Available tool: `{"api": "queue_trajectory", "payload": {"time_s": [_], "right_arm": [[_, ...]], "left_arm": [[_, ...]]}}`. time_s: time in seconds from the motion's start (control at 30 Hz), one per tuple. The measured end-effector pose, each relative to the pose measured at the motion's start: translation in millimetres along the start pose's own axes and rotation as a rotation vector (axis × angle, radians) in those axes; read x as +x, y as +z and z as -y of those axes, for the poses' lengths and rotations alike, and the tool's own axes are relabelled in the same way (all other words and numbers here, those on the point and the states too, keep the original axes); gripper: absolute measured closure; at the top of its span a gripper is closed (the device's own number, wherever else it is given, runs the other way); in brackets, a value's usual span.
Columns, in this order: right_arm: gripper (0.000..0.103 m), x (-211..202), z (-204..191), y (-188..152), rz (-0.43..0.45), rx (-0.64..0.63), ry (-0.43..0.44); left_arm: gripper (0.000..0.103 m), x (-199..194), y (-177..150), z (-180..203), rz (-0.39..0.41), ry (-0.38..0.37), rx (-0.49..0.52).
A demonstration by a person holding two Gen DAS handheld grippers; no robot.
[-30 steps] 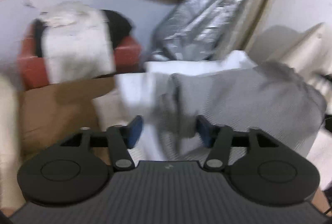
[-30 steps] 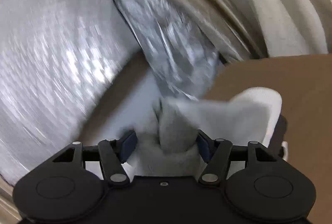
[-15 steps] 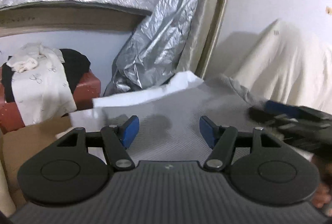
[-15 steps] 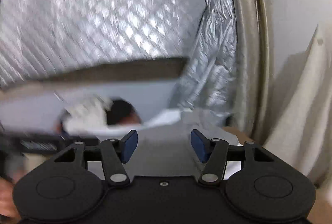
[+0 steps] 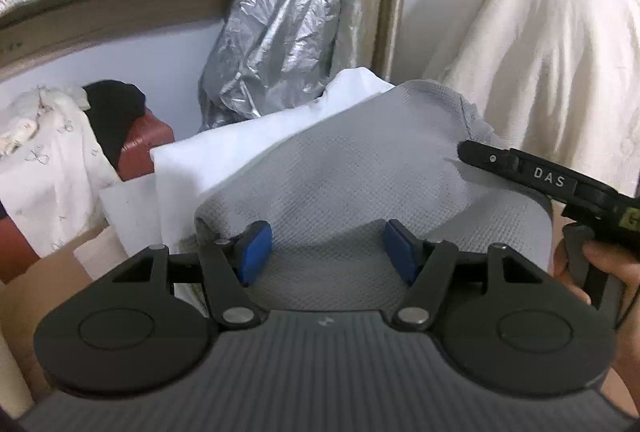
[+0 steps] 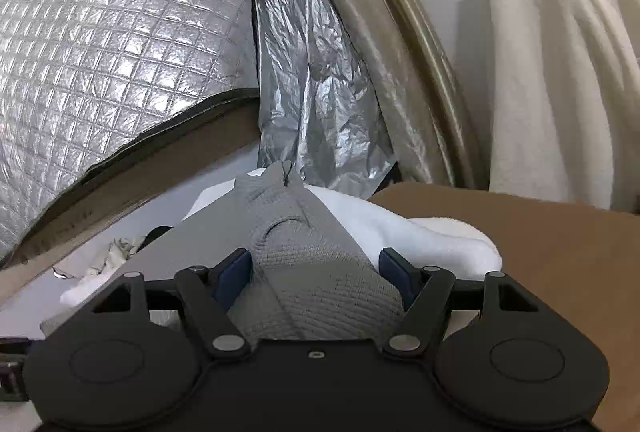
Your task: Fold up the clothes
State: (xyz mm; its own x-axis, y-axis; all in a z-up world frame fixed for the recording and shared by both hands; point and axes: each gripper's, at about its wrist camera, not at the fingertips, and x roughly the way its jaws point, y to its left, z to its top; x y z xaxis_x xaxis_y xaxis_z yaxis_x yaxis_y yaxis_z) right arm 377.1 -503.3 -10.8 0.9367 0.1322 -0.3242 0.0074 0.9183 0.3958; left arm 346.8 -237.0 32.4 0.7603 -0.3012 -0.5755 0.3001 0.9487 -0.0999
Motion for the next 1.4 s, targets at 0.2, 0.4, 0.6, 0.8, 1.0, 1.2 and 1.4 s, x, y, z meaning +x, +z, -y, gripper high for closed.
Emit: {"api": "queue_trajectory", "payload": {"time_s": [0.2, 0.4, 0.6, 0.8, 1.0, 1.2, 1.4], "right_arm": [[0.029, -5, -2, -5, 0.010, 0.033, -0.023], [0.024, -108, -36, -9, 0.155, 0.199, -0.285], [0.024, -187, -55, -33, 0.076, 0.115, -0.216], [0.024, -230, -104, -69, 0.078, -0.119, -0.352], [0.021, -255, -129, -90, -0.027, -0.145, -0.321], [0.019, -279, -132, -113, -0.159, -0.110, -0.298], [0.019, -314, -148, -128, -0.175, -0.124, -0.370]], "left_arm": [[0.040, -7, -7, 2, 0.034, 0.046, -0.045], [0.001, -91, -26, 24, 0.093, 0.143, -0.044], [0.000, -146, -48, 34, 0.035, 0.148, 0.039], [0.000, -194, -80, 52, 0.055, 0.120, 0.175], [0.000, -221, -112, 37, -0.030, 0.070, 0.082], [0.000, -237, -142, 37, -0.076, 0.103, 0.104], [0.000, -265, -148, 38, -0.046, 0.053, 0.103]]}}
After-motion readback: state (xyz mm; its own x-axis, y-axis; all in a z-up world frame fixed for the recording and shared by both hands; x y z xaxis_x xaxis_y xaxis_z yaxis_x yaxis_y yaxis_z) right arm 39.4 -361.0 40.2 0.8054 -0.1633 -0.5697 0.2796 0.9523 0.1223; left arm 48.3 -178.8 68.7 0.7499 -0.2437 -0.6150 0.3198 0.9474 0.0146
